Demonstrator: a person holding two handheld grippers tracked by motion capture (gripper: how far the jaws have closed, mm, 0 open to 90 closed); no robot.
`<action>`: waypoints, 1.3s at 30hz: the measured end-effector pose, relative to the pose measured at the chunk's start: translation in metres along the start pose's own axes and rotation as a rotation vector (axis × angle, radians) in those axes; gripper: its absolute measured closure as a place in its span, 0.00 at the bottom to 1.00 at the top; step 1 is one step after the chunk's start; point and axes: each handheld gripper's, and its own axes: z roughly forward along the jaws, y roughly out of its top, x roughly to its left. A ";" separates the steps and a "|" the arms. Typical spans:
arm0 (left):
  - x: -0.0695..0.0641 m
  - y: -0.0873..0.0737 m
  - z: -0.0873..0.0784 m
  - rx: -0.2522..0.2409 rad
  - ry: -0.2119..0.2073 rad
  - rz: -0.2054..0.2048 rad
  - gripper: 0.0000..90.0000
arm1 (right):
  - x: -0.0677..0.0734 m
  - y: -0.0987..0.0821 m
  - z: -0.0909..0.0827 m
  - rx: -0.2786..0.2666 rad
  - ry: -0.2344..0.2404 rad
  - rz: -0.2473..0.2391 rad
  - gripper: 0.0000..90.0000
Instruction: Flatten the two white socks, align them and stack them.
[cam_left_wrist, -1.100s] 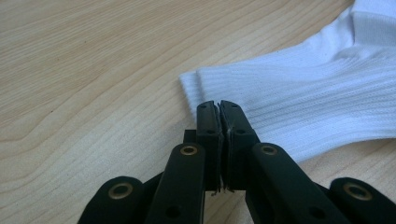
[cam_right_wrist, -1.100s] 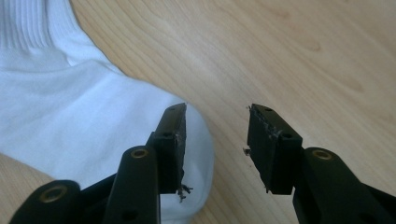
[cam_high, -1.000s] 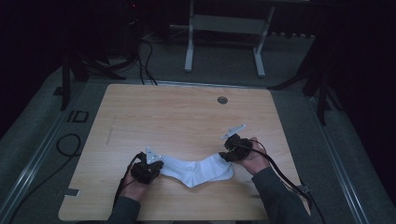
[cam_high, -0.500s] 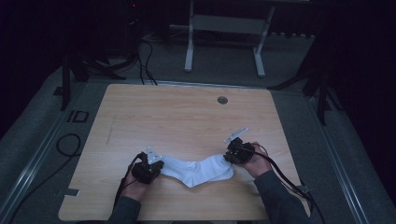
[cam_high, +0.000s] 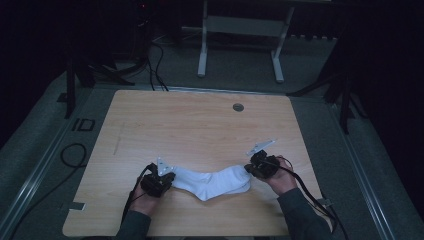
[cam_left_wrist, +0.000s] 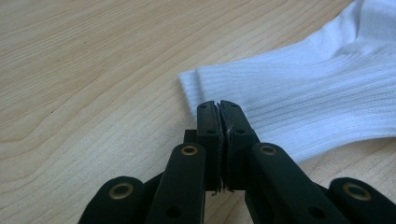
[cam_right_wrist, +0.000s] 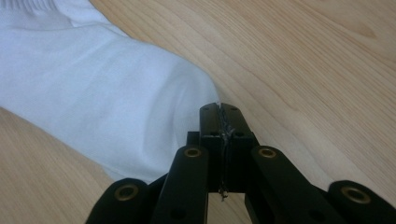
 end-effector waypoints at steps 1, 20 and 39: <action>0.000 0.000 0.000 0.000 0.000 0.000 0.97 | -0.001 -0.001 -0.001 -0.004 0.002 0.004 0.98; 0.000 -0.001 -0.001 0.001 -0.003 -0.007 0.97 | -0.010 -0.015 -0.030 -0.094 -0.036 0.052 0.99; 0.003 -0.001 -0.008 -0.066 -0.028 -0.041 0.92 | -0.017 -0.020 -0.030 -0.158 -0.058 0.111 0.63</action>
